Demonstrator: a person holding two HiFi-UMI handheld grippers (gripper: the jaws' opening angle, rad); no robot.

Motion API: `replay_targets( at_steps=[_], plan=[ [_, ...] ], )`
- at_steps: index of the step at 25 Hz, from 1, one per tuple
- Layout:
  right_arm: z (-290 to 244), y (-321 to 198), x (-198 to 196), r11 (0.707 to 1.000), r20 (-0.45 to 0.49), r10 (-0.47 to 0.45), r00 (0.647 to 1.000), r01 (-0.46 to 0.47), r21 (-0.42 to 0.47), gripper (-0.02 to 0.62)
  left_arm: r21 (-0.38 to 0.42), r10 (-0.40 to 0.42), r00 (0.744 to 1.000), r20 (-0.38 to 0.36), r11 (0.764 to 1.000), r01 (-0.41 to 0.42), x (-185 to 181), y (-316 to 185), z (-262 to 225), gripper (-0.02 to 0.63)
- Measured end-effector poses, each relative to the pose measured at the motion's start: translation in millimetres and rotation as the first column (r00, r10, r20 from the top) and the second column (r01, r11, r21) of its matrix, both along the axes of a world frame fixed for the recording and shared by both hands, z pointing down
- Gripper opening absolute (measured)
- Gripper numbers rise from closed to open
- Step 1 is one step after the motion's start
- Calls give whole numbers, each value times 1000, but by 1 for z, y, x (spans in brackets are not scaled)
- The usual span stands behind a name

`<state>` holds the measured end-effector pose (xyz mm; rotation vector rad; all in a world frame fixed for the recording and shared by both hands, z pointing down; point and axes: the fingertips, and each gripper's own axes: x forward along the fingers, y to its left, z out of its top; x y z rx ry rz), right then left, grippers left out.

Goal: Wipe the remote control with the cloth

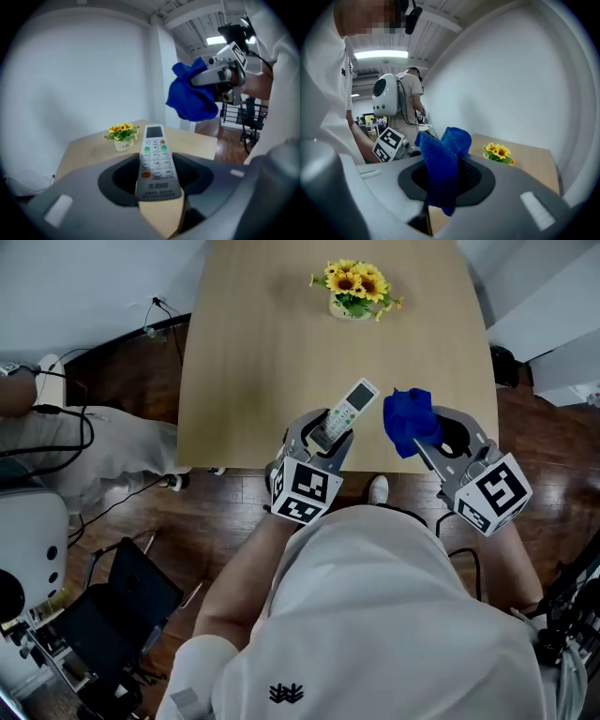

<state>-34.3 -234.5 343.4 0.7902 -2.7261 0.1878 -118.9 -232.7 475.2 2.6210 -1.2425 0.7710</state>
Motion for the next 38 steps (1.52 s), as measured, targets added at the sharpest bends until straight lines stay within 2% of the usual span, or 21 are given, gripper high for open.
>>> replay_targets(
  at_steps=[3, 7, 9, 11, 14, 19, 25, 30, 33, 36, 38],
  plan=[
    [-23, 17, -45, 995, 61, -93, 994, 91, 39, 78, 27, 90, 996, 19, 996, -91, 9, 12, -22, 235],
    [-27, 54, -104, 976, 93, -216, 972, 213, 44, 78, 41, 183, 982, 53, 982, -185, 9, 32, -39, 235],
    [-19, 71, -123, 969, 89, -248, 965, 247, 23, 78, 50, 207, 977, 57, 976, -210, 8, 39, -46, 235],
    [-12, 79, -134, 971, 89, -237, 967, 239, -6, 78, 63, 221, 973, 64, 972, -225, 2, 46, -50, 235],
    [0, 65, -122, 982, 49, -184, 982, 182, 43, 78, 67, 238, 969, 64, 968, -242, -6, 54, -50, 235],
    [10, 21, -69, 998, -8, -20, 1000, 21, 56, 78, 66, 262, 964, 54, 962, -265, -11, 53, -48, 235],
    [14, -12, 6, 987, -68, 149, 987, -144, 71, 78, 59, 285, 957, 45, 956, -288, -6, 52, -43, 235],
    [-2, -21, 38, 974, -66, 212, 975, -206, 94, 78, 56, 294, 955, 35, 954, -295, 6, 47, -45, 235],
    [-36, -10, 28, 975, -8, 181, 983, -178, 134, 78, 59, 307, 951, 37, 949, -309, 15, 46, -45, 235],
    [-62, 10, -9, 985, 38, 51, 998, -56, 161, 78, 61, 318, 947, 33, 946, -320, 27, 43, -48, 235],
    [-68, 26, -37, 989, 66, -40, 997, 30, 146, 78, 63, 328, 944, 31, 942, -330, 37, 40, -50, 235]
  ],
)
